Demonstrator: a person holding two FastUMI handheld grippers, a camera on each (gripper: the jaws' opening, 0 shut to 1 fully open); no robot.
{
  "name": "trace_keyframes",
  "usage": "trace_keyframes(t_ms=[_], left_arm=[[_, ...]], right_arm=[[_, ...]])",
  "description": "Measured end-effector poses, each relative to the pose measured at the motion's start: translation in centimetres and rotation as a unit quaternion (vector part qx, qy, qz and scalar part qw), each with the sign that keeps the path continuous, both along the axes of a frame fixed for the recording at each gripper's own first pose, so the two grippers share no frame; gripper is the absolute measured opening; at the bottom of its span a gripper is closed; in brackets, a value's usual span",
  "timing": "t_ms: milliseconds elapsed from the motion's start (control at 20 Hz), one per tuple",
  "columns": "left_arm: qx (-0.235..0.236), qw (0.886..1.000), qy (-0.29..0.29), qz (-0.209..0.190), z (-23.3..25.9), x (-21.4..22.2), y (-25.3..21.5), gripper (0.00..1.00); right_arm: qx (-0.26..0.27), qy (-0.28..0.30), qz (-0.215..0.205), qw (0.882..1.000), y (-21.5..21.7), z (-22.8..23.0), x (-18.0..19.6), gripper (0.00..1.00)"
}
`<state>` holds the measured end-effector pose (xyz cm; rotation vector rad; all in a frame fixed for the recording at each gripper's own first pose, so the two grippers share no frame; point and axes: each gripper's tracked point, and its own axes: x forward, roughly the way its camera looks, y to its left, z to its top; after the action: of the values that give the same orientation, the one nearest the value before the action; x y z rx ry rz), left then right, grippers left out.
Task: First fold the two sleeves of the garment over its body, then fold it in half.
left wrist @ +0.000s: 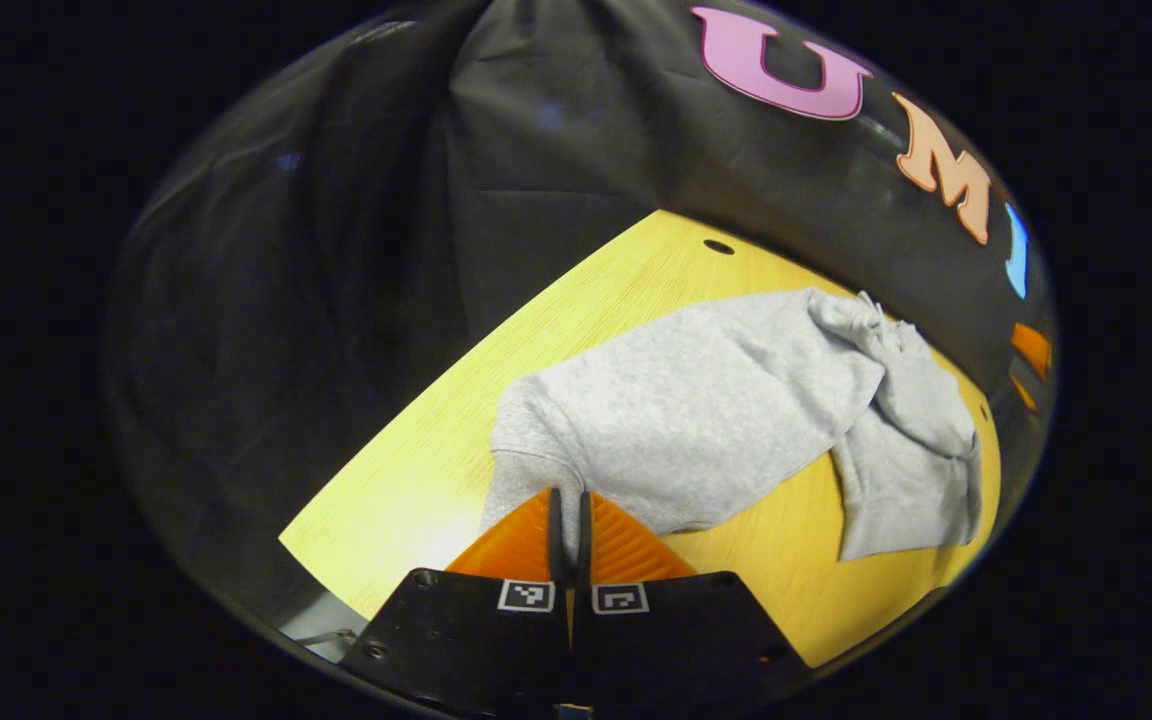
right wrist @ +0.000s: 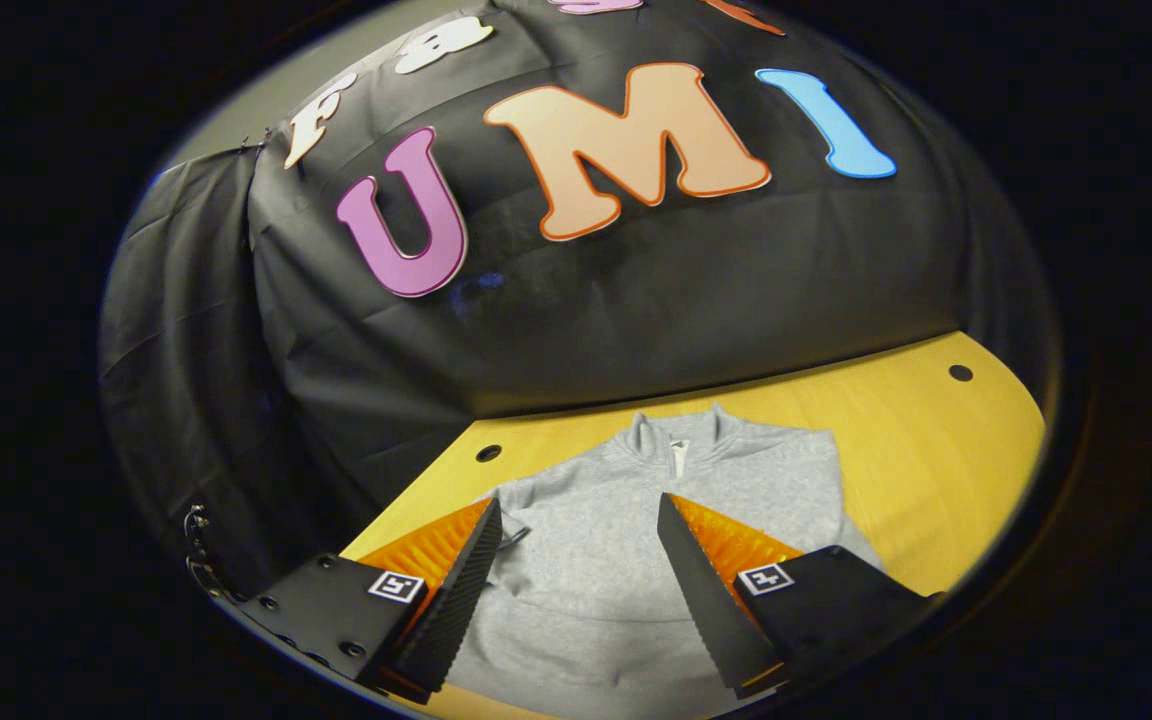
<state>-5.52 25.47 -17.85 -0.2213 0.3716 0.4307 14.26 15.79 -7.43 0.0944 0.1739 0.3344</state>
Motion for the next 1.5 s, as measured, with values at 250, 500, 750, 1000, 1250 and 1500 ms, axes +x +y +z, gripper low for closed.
trace_keyframes(t_ms=[250,500,750,1000,1250,1500], left_arm=[[-0.052,0.996,-0.055,-0.05,3.7,5.0,-6.4,0.0],[-0.078,0.985,-0.092,-0.124,7.6,9.0,-14.6,0.0],[-0.086,0.971,-0.105,-0.195,10.1,12.5,-22.6,0.0],[-0.069,0.955,-0.124,-0.26,13.0,16.1,-30.3,0.0],[-0.061,0.934,-0.141,-0.324,14.9,18.5,-38.3,0.0],[-0.026,0.913,-0.137,-0.384,14.9,21.4,-46.4,0.0]], right_arm=[[-0.001,-0.013,-0.036,0.999,-5.5,2.1,-1.1,0.98],[-0.011,-0.018,-0.068,0.997,-10.6,3.1,-2.9,0.98],[-0.012,-0.018,-0.098,0.995,-15.5,3.3,-4.6,0.98],[-0.009,-0.018,-0.128,0.992,-20.4,3.7,-5.8,0.98],[-0.006,-0.019,-0.147,0.989,-24.1,3.3,-7.0,0.98],[-0.001,-0.013,-0.162,0.987,-26.7,2.4,-8.1,0.98]])
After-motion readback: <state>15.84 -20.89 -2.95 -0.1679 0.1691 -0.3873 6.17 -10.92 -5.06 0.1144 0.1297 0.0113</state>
